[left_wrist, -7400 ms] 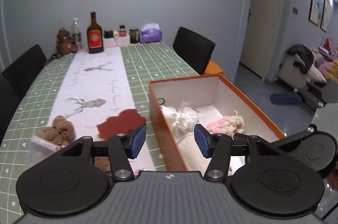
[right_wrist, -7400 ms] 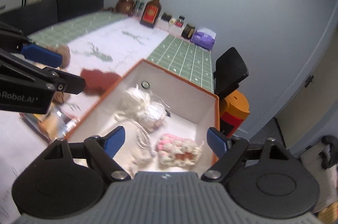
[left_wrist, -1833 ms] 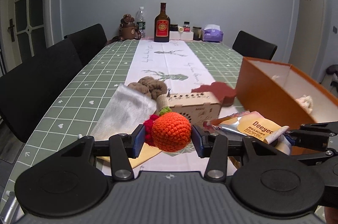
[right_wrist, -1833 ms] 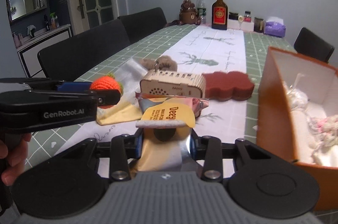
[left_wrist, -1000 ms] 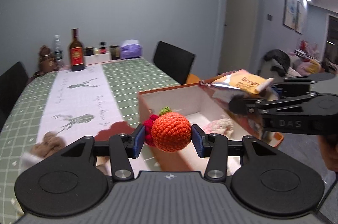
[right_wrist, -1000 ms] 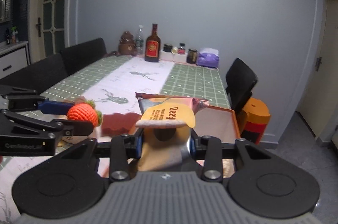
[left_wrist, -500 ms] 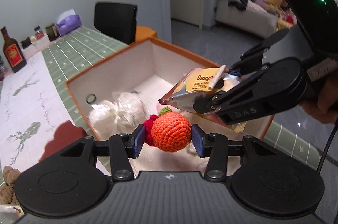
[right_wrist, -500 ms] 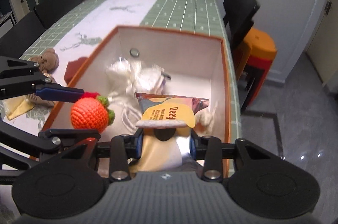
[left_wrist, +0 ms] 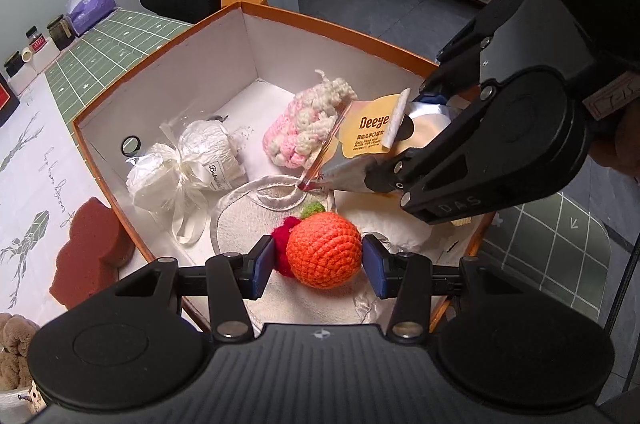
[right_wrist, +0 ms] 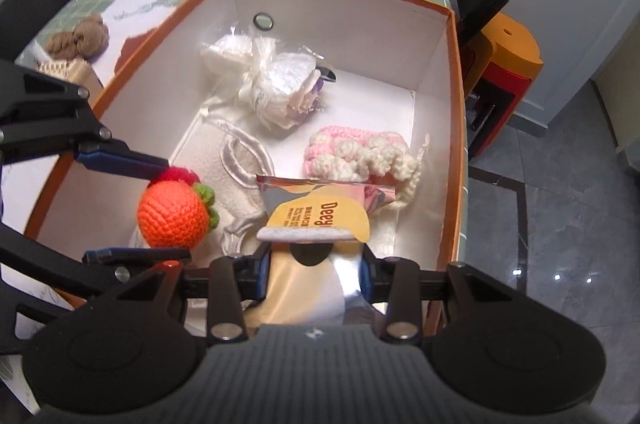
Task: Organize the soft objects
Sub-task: 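Lower the snack pack and crocheted fruit into the box and open both grippers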
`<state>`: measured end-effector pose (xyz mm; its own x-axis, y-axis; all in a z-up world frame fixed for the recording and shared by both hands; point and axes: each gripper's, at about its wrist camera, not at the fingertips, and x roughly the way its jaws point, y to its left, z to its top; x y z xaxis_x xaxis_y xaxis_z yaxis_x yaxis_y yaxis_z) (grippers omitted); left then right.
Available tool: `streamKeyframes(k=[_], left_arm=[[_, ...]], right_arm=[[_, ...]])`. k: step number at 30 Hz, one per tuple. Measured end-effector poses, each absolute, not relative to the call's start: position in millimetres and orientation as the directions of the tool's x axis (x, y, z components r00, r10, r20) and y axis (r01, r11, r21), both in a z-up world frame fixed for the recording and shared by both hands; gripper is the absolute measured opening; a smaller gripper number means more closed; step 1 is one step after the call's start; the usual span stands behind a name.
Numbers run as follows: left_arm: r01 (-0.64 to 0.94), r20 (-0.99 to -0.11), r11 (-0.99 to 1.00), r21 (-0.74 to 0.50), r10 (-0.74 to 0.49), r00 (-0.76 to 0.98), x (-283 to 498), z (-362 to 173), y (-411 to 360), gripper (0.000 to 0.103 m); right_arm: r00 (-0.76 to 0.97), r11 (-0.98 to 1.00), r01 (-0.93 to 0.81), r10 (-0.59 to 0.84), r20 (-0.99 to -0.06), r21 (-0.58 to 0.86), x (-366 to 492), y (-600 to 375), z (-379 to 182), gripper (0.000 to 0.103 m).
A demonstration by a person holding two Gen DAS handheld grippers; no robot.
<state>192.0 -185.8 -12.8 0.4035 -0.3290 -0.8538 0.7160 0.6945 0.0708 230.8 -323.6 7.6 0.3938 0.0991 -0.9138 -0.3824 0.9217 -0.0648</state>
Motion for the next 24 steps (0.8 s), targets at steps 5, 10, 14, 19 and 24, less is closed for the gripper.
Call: streamKeyframes(k=[5, 10, 14, 19, 24], left_arm=[[0.709, -0.859, 0.702, 0.065, -0.323, 0.398, 195.4, -13.1, -187.7, 0.055], [0.708, -0.852, 0.703, 0.069, -0.327, 0.408, 195.1, -12.8, -188.2, 0.059], [0.708, -0.848, 0.702, 0.078, -0.327, 0.417, 192.9, -11.8, -187.4, 0.061], [0.719, -0.837, 0.690, 0.084, -0.343, 0.427, 186.4, -7.2, -184.3, 0.069], [0.706, -0.806, 0.705, 0.067, -0.380, 0.455, 178.4, 5.2, -172.4, 0.069]], right_arm=[[0.379, 0.899, -0.420, 0.048, -0.924, -0.126, 230.6, -315.4, 3.3, 0.040], [0.366, 0.890, -0.432, 0.026, -0.930, -0.146, 231.4, -311.7, 2.1, 0.041], [0.371, 0.882, -0.442, 0.014, -0.929, -0.163, 229.4, -308.5, 2.4, 0.049], [0.405, 0.879, -0.436, 0.003, -0.914, -0.191, 226.3, -306.2, 15.2, 0.056], [0.465, 0.890, -0.407, 0.009, -0.885, -0.205, 220.1, -305.1, 35.4, 0.056]])
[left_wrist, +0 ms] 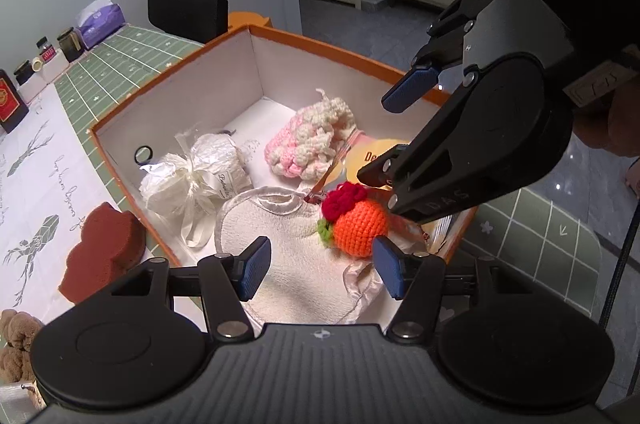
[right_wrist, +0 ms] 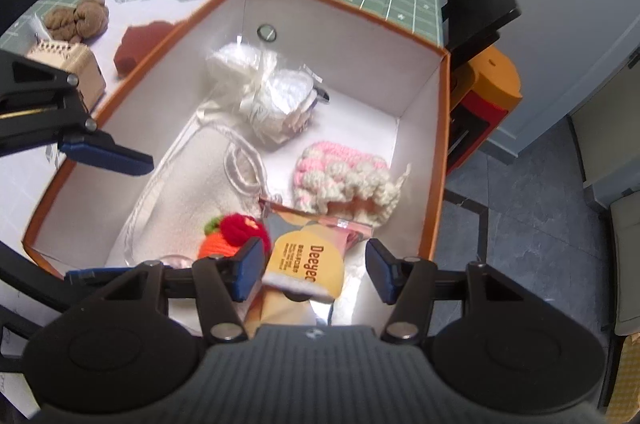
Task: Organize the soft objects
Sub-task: 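Lower the snack pack and crocheted fruit into the box and open both grippers, then move both tools back to the table toward the mesh bag and yellow cloth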
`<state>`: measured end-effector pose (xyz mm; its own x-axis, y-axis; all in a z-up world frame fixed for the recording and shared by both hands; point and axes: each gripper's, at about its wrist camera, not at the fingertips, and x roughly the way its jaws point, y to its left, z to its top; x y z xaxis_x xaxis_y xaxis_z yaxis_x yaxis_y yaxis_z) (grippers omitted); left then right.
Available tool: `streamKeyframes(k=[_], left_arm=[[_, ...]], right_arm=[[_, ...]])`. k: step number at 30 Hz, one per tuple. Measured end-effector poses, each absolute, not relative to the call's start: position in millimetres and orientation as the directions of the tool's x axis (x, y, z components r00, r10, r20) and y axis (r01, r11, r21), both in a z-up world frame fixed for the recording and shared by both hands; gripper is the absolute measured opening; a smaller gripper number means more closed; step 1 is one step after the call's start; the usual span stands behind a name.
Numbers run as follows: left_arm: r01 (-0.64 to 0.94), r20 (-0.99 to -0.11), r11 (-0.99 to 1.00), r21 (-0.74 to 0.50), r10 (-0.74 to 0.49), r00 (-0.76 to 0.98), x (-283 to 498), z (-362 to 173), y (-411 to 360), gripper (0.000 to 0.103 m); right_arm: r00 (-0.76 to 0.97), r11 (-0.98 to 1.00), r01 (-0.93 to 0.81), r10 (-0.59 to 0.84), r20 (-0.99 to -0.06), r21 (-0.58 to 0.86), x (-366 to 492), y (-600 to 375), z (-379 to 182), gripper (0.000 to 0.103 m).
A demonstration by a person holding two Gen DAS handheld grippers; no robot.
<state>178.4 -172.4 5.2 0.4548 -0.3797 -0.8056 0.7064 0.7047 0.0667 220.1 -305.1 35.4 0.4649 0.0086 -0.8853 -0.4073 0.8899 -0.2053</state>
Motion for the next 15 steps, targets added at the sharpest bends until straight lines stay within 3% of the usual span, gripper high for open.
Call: streamKeyframes(k=[15], left_arm=[[0.529, -0.669, 0.848, 0.042, -0.370, 0.645, 131.4, 41.2, -100.8, 0.069]], right_arm=[[0.652, 0.913, -0.381, 0.153, -0.743, -0.147, 157.3, -261.6, 77.9, 0.056]])
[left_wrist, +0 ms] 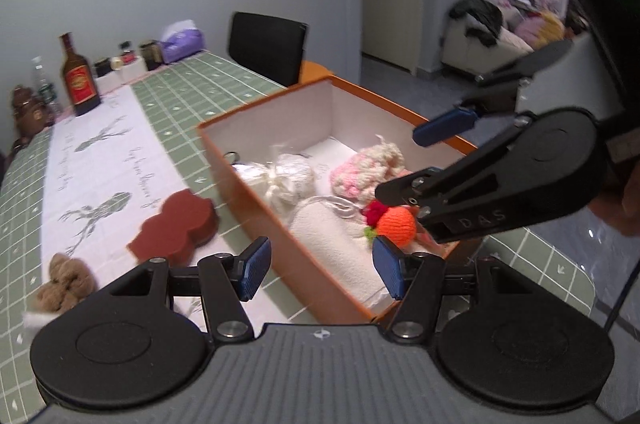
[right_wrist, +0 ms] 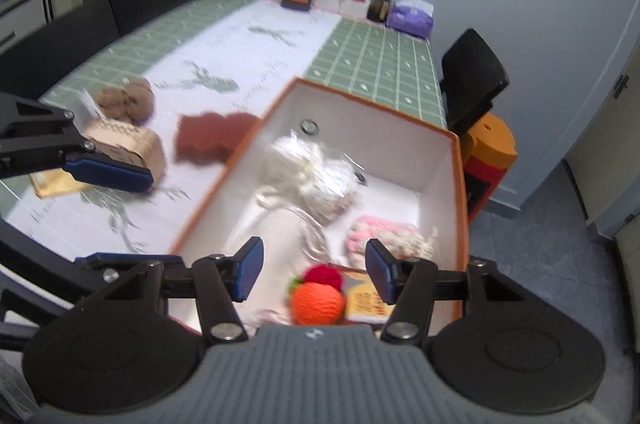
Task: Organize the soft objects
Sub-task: 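Move both tools back to the table toward the mesh bag and yellow cloth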
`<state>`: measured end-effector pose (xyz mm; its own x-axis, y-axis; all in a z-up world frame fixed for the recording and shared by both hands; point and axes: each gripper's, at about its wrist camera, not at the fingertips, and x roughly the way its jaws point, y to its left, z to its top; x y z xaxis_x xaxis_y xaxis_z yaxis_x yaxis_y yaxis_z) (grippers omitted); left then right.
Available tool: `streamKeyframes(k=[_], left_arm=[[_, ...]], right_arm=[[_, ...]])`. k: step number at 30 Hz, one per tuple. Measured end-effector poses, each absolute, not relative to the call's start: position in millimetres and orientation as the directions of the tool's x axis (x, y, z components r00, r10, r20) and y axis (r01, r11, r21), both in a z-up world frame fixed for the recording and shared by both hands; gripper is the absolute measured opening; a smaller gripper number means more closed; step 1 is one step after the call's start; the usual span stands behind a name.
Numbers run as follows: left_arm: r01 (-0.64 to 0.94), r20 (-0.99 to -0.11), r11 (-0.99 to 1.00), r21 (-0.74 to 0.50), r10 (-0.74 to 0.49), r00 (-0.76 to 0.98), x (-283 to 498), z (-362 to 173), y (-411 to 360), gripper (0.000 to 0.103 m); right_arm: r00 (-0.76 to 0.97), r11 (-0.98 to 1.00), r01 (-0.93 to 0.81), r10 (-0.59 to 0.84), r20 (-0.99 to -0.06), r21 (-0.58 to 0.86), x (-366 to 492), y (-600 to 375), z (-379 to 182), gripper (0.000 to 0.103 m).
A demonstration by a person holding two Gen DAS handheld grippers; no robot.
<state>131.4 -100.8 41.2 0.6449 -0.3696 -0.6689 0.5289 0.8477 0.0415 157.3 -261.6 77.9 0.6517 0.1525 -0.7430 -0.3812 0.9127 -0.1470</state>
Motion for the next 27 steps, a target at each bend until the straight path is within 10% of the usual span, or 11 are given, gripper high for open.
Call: streamKeyframes(k=[14, 27], left_arm=[[0.128, -0.515, 0.991, -0.031, -0.125, 0.848, 61.7, 18.9, 7.7, 0.069], [-0.085, -0.518, 0.992, -0.093, 0.024, 0.855, 25.8, -20.8, 71.2, 0.067]], right_arm=[[0.786, 0.912, -0.410, 0.356, -0.505, 0.006, 80.6, -175.4, 56.0, 0.065], [0.771, 0.913, -0.402, 0.378, -0.512, 0.068, 52.8, -118.4, -14.1, 0.067]])
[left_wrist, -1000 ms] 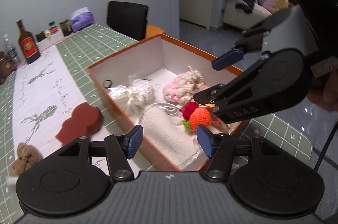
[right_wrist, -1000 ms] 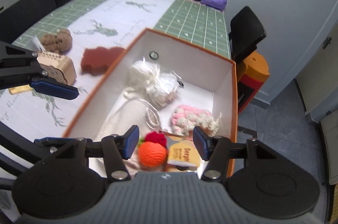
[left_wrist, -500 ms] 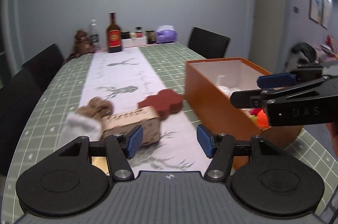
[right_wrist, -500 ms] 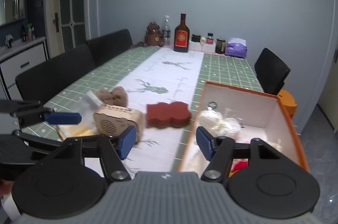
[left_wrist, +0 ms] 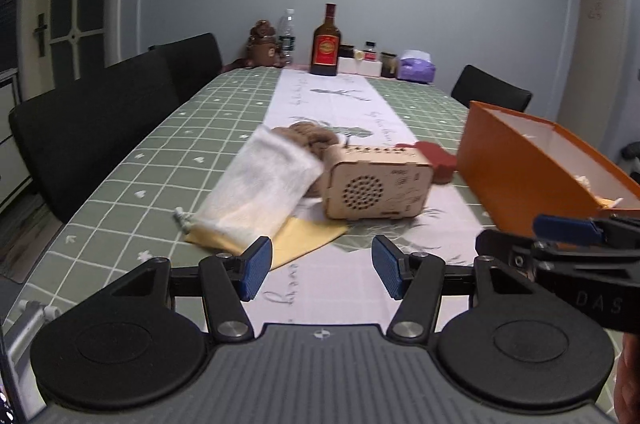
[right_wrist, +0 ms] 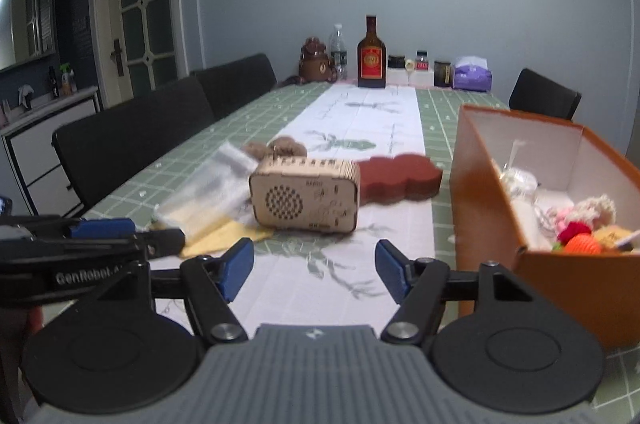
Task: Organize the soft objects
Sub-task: 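Move both tools back to the table toward the mesh bag and yellow cloth, then grasp the white mesh bag with the left gripper while the right grasps the yellow cloth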
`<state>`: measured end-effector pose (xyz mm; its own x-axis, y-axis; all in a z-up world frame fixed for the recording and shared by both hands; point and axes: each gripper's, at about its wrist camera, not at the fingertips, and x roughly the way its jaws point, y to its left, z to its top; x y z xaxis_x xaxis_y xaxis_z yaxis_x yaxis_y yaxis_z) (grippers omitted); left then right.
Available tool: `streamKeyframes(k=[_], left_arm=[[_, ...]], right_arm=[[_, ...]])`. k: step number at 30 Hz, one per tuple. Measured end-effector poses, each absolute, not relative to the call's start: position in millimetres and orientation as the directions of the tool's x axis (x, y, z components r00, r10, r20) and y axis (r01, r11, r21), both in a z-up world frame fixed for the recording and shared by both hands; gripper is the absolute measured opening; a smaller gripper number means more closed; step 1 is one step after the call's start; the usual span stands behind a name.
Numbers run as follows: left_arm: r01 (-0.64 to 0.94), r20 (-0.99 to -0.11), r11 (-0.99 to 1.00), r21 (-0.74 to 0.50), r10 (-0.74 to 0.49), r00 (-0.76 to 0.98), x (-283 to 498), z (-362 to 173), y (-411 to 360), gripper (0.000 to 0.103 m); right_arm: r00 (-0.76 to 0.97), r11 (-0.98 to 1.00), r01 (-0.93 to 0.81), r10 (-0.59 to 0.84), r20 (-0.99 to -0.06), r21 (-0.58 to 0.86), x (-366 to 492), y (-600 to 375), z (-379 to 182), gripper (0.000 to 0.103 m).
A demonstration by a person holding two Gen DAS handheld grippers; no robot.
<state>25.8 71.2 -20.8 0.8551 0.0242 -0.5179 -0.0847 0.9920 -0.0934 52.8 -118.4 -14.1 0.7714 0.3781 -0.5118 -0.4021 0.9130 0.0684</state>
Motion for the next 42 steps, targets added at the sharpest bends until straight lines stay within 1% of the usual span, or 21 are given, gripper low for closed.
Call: streamKeyframes(k=[3, 8, 10, 11, 13, 15, 16, 18, 20, 22, 25, 27, 30, 35, 39, 41, 42], left_arm=[[-0.106, -0.525, 0.990, -0.091, 0.043, 0.850, 25.5, -24.9, 79.2, 0.067], [-0.131, -0.566, 0.988, -0.078, 0.065, 0.822, 29.2, -32.3, 96.4, 0.060], [-0.146, -0.583, 0.985, -0.089, 0.067, 0.810, 33.0, -34.2, 103.5, 0.054], [-0.153, -0.590, 0.984, -0.089, 0.071, 0.804, 34.4, -34.3, 105.9, 0.052], [-0.177, -0.604, 0.981, -0.083, 0.092, 0.792, 42.0, -34.1, 110.7, 0.043], [-0.184, -0.607, 0.981, -0.061, 0.110, 0.787, 48.7, -32.6, 111.9, 0.039], [-0.186, -0.606, 0.981, -0.048, 0.120, 0.787, 53.5, -32.4, 112.7, 0.038], [-0.181, -0.603, 0.983, -0.044, 0.118, 0.789, 60.8, -31.8, 115.3, 0.038], [-0.175, -0.599, 0.984, -0.042, 0.116, 0.792, 68.8, -32.4, 117.9, 0.044], [-0.165, -0.595, 0.985, -0.039, 0.110, 0.796, 78.5, -33.3, 120.1, 0.062], [-0.165, -0.585, 0.985, -0.045, 0.108, 0.804, 91.3, -33.5, 123.4, 0.074], [-0.160, -0.591, 0.987, -0.021, 0.117, 0.798, 102.6, -36.6, 123.8, 0.078], [-0.127, -0.600, 0.992, 0.015, 0.110, 0.792, 115.2, -42.8, 120.9, 0.079], [-0.056, -0.626, 0.998, 0.038, 0.068, 0.776, 131.5, -55.7, 118.3, 0.080], [-0.055, -0.637, 0.993, 0.102, 0.107, 0.763, 143.4, -66.1, 114.5, 0.080], [-0.057, -0.652, 0.991, 0.120, 0.123, 0.748, 147.7, -70.5, 114.1, 0.076], [-0.066, -0.656, 0.991, 0.117, 0.127, 0.744, 148.4, -71.4, 114.8, 0.066]], right_arm=[[0.763, 0.917, -0.392, 0.370, -0.529, 0.077, 57.5, -111.4, -23.3, 0.067], [0.721, 0.899, -0.432, 0.390, -0.573, 0.069, 67.7, -91.9, -33.1, 0.067], [0.708, 0.890, -0.451, 0.402, -0.581, 0.067, 70.6, -84.3, -36.6, 0.067], [0.704, 0.888, -0.456, 0.402, -0.585, 0.063, 73.7, -79.8, -38.6, 0.067], [0.695, 0.884, -0.465, 0.401, -0.596, 0.053, 80.1, -72.3, -42.2, 0.067], [0.687, 0.883, -0.468, 0.391, -0.612, 0.039, 88.0, -64.3, -46.4, 0.067], [0.683, 0.882, -0.469, 0.390, -0.618, 0.038, 91.5, -61.5, -48.2, 0.067], [0.673, 0.881, -0.472, 0.392, -0.627, 0.045, 97.6, -58.0, -51.0, 0.067], [0.666, 0.879, -0.474, 0.394, -0.633, 0.048, 105.4, -53.6, -53.0, 0.067], [0.668, 0.879, -0.476, 0.387, -0.635, 0.036, 112.8, -49.6, -54.1, 0.067], [0.668, 0.879, -0.477, 0.369, -0.646, 0.009, 124.6, -45.1, -57.7, 0.067], [0.661, 0.883, -0.469, 0.364, -0.656, 0.018, 132.7, -45.3, -60.5, 0.067], [0.638, 0.879, -0.475, 0.383, -0.668, 0.050, 141.3, -45.4, -63.8, 0.067], [0.622, 0.877, -0.479, 0.364, -0.693, 0.032, 152.2, -44.5, -73.9, 0.067], [0.607, 0.884, -0.463, 0.377, -0.700, 0.074, 158.1, -50.3, -78.0, 0.067], [0.607, 0.883, -0.464, 0.379, -0.699, 0.075, 158.6, -50.0, -77.8, 0.067], [0.607, 0.882, -0.466, 0.379, -0.698, 0.073, 158.5, -49.7, -77.8, 0.067]])
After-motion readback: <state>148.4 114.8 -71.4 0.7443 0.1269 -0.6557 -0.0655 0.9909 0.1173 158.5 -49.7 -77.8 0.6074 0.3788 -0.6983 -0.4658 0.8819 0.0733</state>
